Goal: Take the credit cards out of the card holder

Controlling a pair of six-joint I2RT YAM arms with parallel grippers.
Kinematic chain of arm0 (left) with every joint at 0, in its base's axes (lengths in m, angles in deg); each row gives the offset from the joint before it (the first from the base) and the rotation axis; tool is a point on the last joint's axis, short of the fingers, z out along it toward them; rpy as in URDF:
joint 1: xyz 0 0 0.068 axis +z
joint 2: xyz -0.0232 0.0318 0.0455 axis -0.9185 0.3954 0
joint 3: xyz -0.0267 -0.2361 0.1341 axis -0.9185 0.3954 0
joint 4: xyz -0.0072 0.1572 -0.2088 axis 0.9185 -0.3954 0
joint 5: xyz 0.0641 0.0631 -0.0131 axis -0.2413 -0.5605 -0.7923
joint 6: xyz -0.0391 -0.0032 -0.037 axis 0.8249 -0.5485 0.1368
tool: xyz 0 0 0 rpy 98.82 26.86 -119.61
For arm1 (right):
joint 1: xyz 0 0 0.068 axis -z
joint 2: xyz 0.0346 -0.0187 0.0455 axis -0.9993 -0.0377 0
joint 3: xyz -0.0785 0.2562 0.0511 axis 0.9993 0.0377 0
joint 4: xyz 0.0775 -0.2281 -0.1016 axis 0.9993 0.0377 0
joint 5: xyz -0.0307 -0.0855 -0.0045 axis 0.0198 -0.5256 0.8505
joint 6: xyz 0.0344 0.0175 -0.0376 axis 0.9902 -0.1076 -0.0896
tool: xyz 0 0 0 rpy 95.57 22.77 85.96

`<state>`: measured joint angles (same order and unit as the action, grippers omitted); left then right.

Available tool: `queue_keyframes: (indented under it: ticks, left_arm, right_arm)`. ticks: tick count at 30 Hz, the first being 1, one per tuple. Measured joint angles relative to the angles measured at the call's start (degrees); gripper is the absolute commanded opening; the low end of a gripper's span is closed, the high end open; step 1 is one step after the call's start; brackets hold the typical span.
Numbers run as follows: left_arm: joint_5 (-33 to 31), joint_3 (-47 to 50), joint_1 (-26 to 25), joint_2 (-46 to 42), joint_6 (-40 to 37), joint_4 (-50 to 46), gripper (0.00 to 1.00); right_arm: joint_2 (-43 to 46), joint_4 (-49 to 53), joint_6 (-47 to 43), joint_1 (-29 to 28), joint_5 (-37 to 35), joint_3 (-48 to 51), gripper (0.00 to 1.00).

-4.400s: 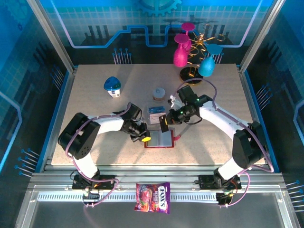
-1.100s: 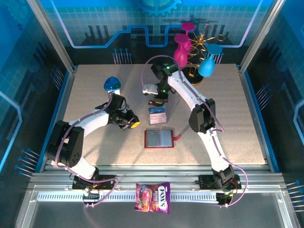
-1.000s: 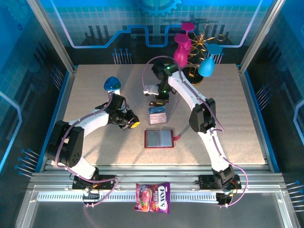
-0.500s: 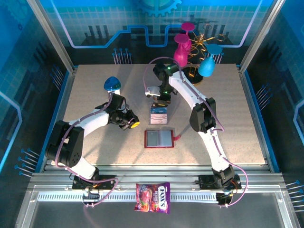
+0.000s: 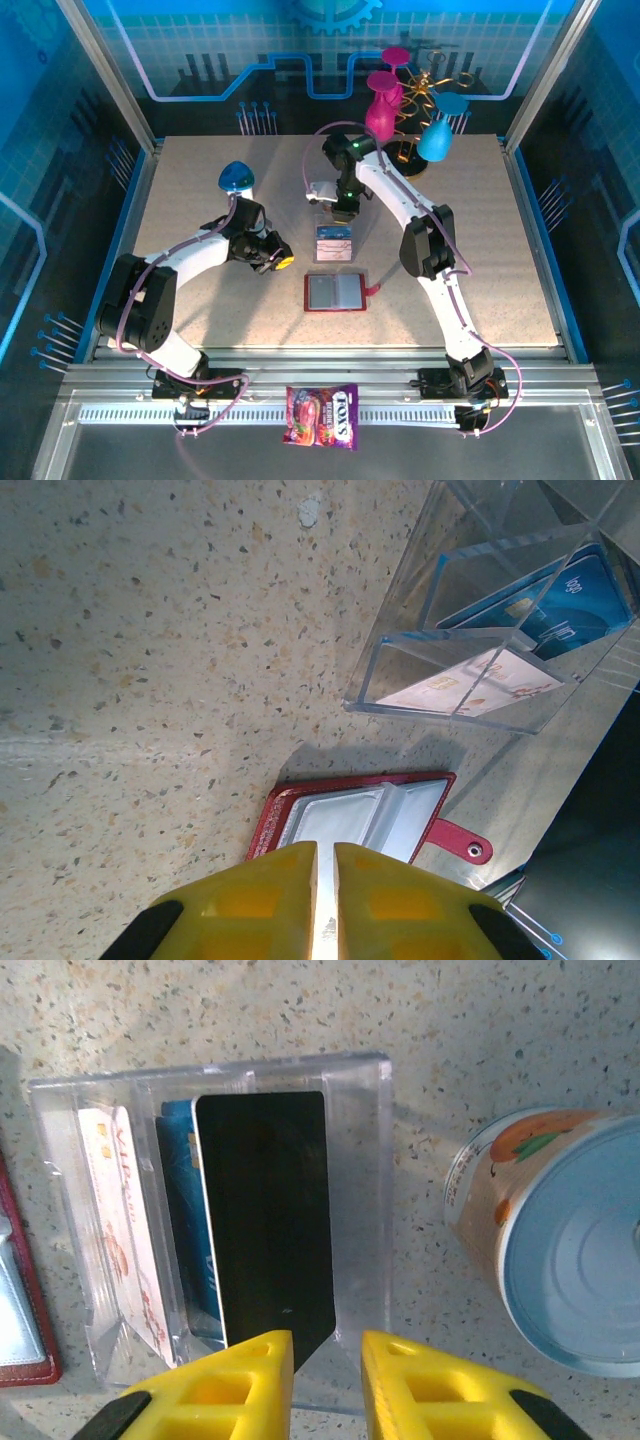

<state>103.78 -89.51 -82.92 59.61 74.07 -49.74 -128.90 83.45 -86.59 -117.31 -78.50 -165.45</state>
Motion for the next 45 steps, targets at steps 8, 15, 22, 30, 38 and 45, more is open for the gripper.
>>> queue_keyframes:
  ticks: [8, 15, 22, 30, 38, 45]
  left_arm:
    - [0.0, 0.0, 0.0, 0.0, 0.0, 0.0, 0.14]
    - [0.0, 0.0, 0.0, 0.0, 0.0, 0.0, 0.14]
    - [0.0, 0.0, 0.0, 0.0, 0.0, 0.0, 0.13]
    - [0.0, 0.0, 0.0, 0.0, 0.0, 0.0, 0.13]
    - [0.0, 0.0, 0.0, 0.0, 0.0, 0.0, 0.13]
    - [0.0, 0.0, 0.0, 0.0, 0.0, 0.1, 0.13]
  right_arm:
    - [1.8, -0.7, 1.2, 0.3, 1.9, 3.7, 0.40]
    - [2.7, -1.8, 2.2, 0.3, 1.7, 6.5, 0.43]
    - [2.8, -3.6, 3.5, 0.3, 0.5, 7.1, 0.43]
    - [4.7, -6.1, 4.4, 0.3, -1.3, 7.1, 0.43]
    - [8.6, -5.7, 4.6, 0.2, 2.0, 7.5, 0.75]
    - [9.3, -6.3, 5.8, -0.9, 1.7, 14.8, 0.92]
